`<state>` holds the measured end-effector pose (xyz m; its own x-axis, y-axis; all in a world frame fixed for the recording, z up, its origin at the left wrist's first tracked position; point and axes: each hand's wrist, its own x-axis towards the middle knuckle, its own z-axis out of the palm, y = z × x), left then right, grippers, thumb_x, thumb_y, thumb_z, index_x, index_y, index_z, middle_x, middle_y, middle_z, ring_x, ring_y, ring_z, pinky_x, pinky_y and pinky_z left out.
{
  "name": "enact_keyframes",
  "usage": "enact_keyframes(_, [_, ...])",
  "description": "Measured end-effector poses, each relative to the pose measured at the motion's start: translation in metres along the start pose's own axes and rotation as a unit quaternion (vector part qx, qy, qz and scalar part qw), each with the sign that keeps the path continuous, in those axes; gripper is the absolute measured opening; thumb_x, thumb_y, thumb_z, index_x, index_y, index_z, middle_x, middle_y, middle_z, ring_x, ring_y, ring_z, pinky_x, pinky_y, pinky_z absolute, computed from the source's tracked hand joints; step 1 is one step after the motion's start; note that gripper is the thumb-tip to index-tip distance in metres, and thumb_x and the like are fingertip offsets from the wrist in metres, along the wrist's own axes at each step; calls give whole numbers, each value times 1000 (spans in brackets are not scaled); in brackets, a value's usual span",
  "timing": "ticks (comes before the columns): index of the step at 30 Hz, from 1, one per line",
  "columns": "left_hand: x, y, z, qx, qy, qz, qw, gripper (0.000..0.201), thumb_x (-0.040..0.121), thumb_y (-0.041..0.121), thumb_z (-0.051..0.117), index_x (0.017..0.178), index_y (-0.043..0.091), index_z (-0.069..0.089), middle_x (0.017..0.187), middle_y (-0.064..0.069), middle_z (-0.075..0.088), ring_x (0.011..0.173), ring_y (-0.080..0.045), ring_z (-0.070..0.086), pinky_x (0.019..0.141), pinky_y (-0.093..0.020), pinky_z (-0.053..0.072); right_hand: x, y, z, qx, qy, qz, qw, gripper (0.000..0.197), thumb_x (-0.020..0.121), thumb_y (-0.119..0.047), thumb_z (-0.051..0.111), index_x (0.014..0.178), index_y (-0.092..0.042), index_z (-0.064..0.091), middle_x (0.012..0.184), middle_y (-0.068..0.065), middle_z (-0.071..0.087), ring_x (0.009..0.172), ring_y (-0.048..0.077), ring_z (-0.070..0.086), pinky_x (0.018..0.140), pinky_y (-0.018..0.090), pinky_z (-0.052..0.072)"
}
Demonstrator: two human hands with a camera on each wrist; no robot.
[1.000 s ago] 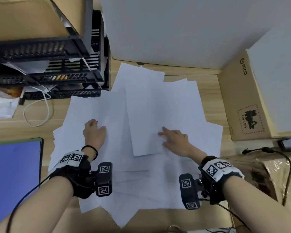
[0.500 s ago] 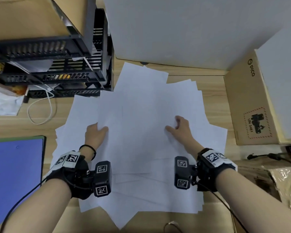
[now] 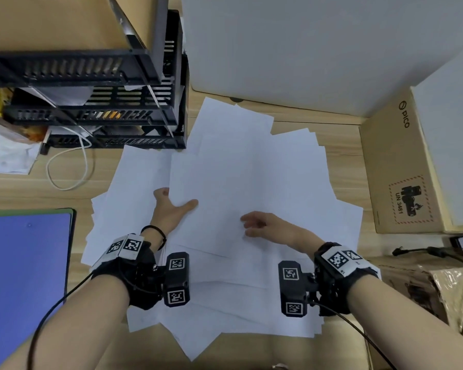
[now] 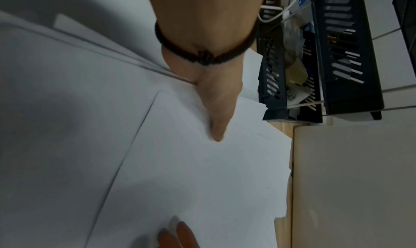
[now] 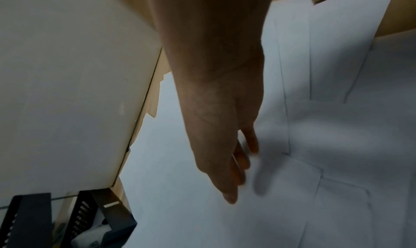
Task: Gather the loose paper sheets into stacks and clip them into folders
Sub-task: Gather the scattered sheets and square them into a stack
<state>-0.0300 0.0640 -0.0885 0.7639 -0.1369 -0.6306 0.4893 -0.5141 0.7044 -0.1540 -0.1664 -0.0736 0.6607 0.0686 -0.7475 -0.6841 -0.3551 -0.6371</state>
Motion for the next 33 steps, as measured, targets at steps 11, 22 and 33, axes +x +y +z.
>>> enact_keyframes(11, [-15, -17, -61, -18, -4, 18, 1000, 27, 92, 9, 59, 118, 13, 56, 100, 4, 62, 89, -13, 59, 86, -29, 44, 17, 25, -32, 121, 313, 27, 941, 38, 90, -15, 62, 128, -9, 56, 113, 5, 57, 109, 23, 55, 94, 36, 45])
enact_keyframes(22, [-28, -56, -102, -194, 72, -46, 977, 34, 88, 3, 61, 119, 16, 58, 104, -2, 66, 94, -24, 61, 83, -35, 49, 11, 18, 15, -162, 237, 50, 957, 60, 88, -37, 51, 136, 0, 48, 121, 18, 44, 124, 39, 44, 101, 39, 35])
enact_keyframes(33, [-32, -40, -68, -128, 24, -10, 991, 39, 90, 7, 58, 127, 17, 54, 118, -3, 62, 107, -25, 59, 91, -36, 47, -45, -9, 31, 450, 28, -14, 893, 63, 98, -60, 28, 133, -16, 58, 129, 8, 64, 116, 27, 62, 96, 41, 48])
